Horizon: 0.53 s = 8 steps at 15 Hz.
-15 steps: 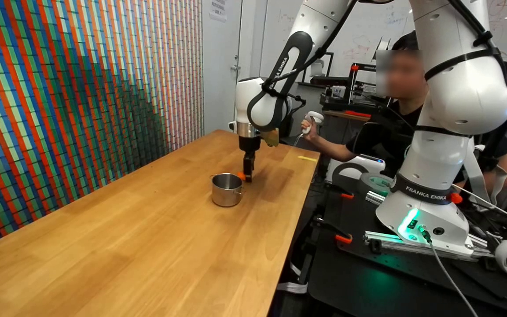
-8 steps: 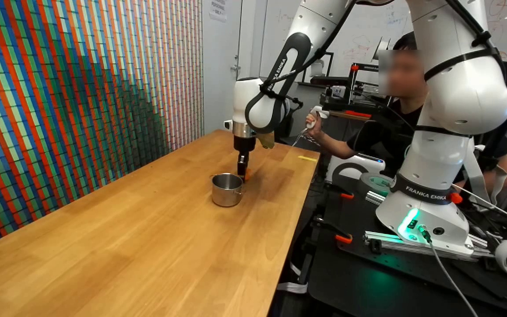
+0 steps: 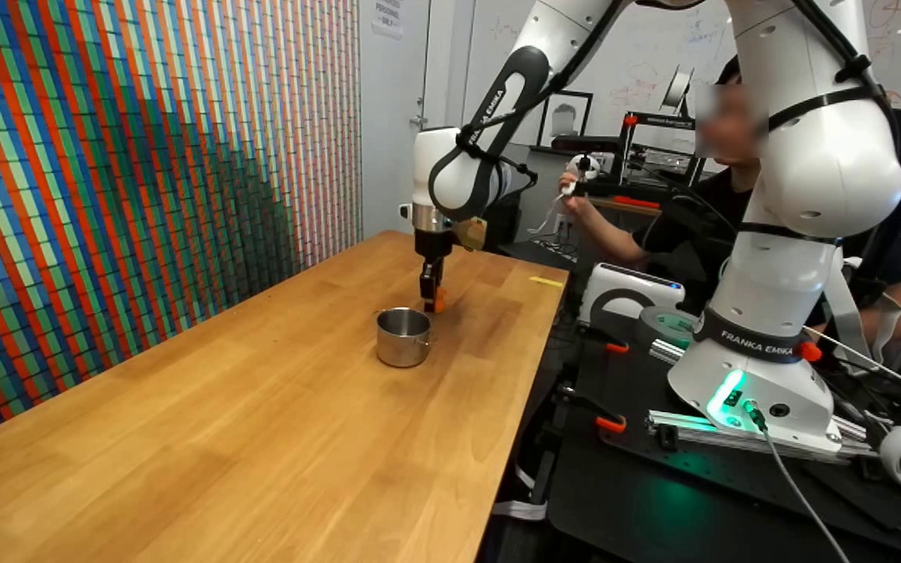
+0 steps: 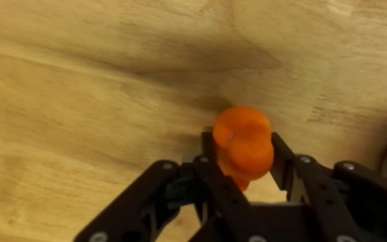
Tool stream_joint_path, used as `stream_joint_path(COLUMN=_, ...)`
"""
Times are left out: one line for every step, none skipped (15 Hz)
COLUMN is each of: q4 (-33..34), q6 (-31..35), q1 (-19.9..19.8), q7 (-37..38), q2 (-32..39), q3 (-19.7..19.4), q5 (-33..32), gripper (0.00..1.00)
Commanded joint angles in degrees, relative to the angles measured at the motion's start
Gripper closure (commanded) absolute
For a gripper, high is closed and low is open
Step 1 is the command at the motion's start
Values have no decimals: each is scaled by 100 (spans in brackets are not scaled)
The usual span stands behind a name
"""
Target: Pick up the rubber duck and put it in the cup
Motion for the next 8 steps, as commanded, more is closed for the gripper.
stream_joint_path(q4=276, q6=-908, q1=-289, q7=-242, q2=-561, q3=331, q5=564, gripper=83)
stream_joint_path(q4=342, q6=-1091, q1=-300, q7=-275, q2=-684, q3=374, q5=720, gripper=83)
stream_joint_path(q4=366, q6=-1261, q1=-294, q7=-303, q2=-811, q3=418, q5=888, gripper=83)
stream_joint_path(q4=374, q6=-1424, q1=-276, q7=-333, q2=-915, q3=452, q5=1056, gripper=83)
stream_joint_path(q4=381, q6=-1580, q1=-240, q7=-353, q2=-998, q3=478, q5=1213, gripper=83)
stream_joint_path(q4=354, q6=-1724, q1=-206, q7=-379, q2=-1074, q3=509, q5=1372, gripper=83)
stream_joint_path(q4=314, q6=-1816, q1=-165, q7=-397, q2=-1131, q3=536, q5=1520, gripper=83)
stream_joint_path(q4=256, q6=-1864, q1=-126, q7=-432, q2=-1163, q3=572, q5=1665, gripper=83)
